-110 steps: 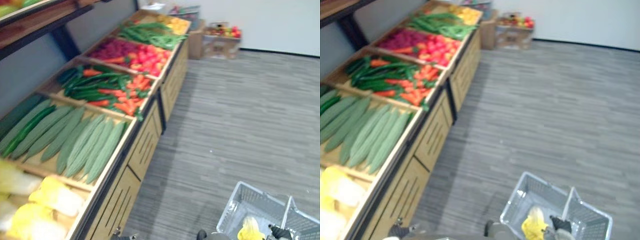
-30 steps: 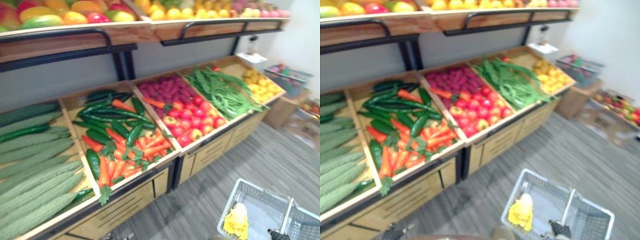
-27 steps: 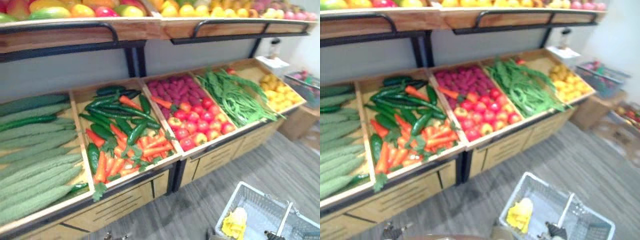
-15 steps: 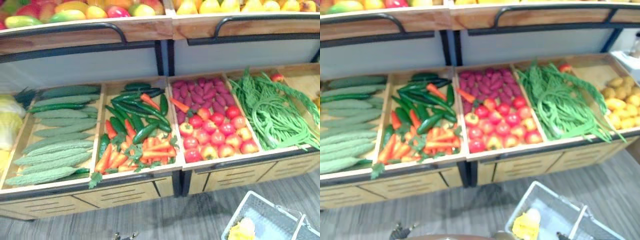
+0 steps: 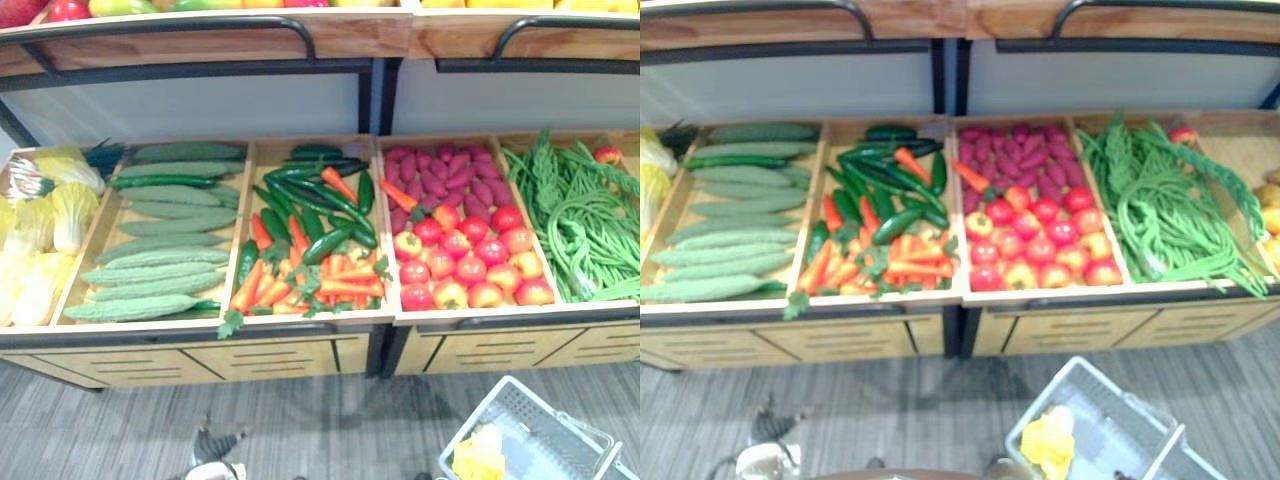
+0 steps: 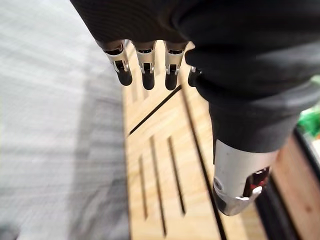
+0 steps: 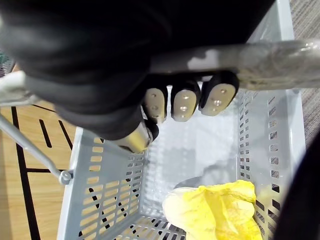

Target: Pick vegetable in the basket

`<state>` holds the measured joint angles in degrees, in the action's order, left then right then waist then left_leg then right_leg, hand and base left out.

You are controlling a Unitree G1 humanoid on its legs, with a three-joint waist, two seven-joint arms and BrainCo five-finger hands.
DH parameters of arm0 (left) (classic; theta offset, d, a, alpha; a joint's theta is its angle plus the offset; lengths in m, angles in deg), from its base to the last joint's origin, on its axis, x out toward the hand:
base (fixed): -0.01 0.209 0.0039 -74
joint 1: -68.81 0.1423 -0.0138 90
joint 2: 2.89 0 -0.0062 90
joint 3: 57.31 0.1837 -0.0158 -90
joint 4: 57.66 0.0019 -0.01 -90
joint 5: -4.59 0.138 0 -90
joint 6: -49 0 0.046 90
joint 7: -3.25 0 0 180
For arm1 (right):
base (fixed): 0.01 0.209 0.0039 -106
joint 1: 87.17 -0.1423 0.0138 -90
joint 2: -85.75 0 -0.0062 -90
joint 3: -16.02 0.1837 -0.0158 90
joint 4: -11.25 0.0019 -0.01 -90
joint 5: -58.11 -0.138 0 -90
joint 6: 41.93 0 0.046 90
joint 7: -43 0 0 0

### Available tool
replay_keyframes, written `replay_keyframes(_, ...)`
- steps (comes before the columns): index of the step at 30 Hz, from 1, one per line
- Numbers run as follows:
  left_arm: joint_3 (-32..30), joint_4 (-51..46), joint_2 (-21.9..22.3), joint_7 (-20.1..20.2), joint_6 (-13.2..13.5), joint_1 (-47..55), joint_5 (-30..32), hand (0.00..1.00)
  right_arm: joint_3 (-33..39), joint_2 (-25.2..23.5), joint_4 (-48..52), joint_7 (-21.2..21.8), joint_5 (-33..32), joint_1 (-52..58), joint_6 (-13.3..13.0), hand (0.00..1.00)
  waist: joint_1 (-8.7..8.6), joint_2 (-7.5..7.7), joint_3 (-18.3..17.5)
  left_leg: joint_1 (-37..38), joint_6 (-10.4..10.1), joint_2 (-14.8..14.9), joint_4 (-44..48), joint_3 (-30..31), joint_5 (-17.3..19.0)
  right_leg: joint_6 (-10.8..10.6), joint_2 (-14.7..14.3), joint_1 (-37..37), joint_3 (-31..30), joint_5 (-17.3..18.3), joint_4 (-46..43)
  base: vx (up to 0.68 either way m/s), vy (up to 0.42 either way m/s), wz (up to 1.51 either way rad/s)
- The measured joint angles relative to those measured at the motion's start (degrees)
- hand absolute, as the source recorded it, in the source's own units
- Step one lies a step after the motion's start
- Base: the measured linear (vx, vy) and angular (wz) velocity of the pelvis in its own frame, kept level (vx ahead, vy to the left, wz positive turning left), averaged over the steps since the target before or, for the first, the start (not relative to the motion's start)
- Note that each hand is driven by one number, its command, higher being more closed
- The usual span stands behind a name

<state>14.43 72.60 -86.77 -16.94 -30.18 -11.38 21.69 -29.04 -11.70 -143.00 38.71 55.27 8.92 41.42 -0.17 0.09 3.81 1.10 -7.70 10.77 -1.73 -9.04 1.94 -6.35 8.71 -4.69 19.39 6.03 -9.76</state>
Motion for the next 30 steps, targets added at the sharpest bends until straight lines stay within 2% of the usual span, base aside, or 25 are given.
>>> replay_keyframes(1,-0.01,-1.26,-1.85,-3.52,1.06,-0.11,2.1,0.0,-1.28,0.01,0.01,-0.46,0.0,0.31,-0.77,1.0,-0.09,0.03,-0.1,-0.07,0.21,-0.65,0.08,-0.35,0.26,-0.14,0.23,0.03,-1.14,-0.09,0.66,-0.04,0.085,-0.09)
replay_keyframes(5,1.21,-8.01,-6.48,-11.59,2.48,-0.51,5.05,0.0,-5.17,0.8,0.1,-1.66,-0.01,1.15,-2.1,1.0,-0.17,0.27,-0.26,-0.59,0.86,-2.4,0.27,-1.42,1.46,-0.96,0.91,-0.03,-4.05,-1.4,3.08,0.02,0.096,-0.08)
replay_keyframes(10,8.08,-16.53,-14.44,-14.2,5.8,-1.15,13.73,0.0,-8.59,2.61,0.1,-1.72,0.0,0.9,-2.27,1.0,-0.61,-0.27,-0.63,-0.53,1.1,-3.35,1.05,-3.03,1.53,-1.49,1.31,-0.04,-5.9,-3.44,5.19,0.14,0.054,-0.13)
replay_keyframes(11,9.05,-17.47,-15.53,-14.26,6.27,-1.28,14.9,0.0,-9.32,2.91,0.09,-1.7,0.01,0.87,-2.29,1.0,-0.76,-0.29,-0.64,-0.4,1.11,-3.43,1.05,-3.15,1.54,-1.51,1.32,0.04,-6.13,-3.53,5.49,0.14,0.015,-0.27)
replay_keyframes(15,19.49,-21.59,-23.64,-12.72,9.27,-5.04,21.11,0.0,-11.85,5.43,0.1,-1.5,0.21,0.75,-2.47,1.0,-1.62,-0.77,-0.76,0.94,1.74,-3.59,1.76,-4.74,2.27,-1.09,1.3,1.15,-7.79,-3.92,6.64,0.13,0.007,-0.24)
replay_keyframes(18,24.15,-22.95,-25.57,-10.86,11.56,-7.12,24.59,0.0,-13.93,8.03,0.41,-1.47,0.6,0.64,-2.94,1.0,-2.29,-1.74,-0.96,1.92,1.86,-3.56,3.05,-6.72,4.01,-1.14,1.28,1.27,-10.27,-3.95,6.89,0.09,0.027,-0.36)
replay_keyframes(23,30.11,-22.93,-29.37,-7.05,11.83,-11.84,26.33,0.0,-14.57,9.17,0.65,-1.46,0.97,-0.25,-3.64,1.0,-4.25,-2.13,-0.93,2.32,1.8,-3.6,4.13,-9.27,5.4,-1.65,1.53,0.79,-12.95,-4.47,7.57,0.05,0.026,-0.27)
replay_keyframes(26,33.27,-20.92,-29.9,-4.55,11.86,-15.24,26.27,0.0,-15.94,9.78,1.21,-1.44,2.49,-0.49,-3.62,1.0,-4.3,-2.84,-0.39,2.95,1.78,-3.53,4.35,-10.95,5.53,-0.9,1.48,0.29,-14.63,-6.04,7.75,0.0,0.035,-0.29)
replay_keyframes(30,38.47,-17.17,-31.11,-2.4,11.7,-19.94,26.15,0.0,-16.51,10.31,3.07,-1.44,2.88,-0.36,-3.6,1.0,-4.5,-3.31,0.25,3.16,1.78,-4.16,5.05,-12.49,5.75,-1.45,2.11,-0.34,-16.64,-6.46,7.69,-0.02,0.018,-0.25)
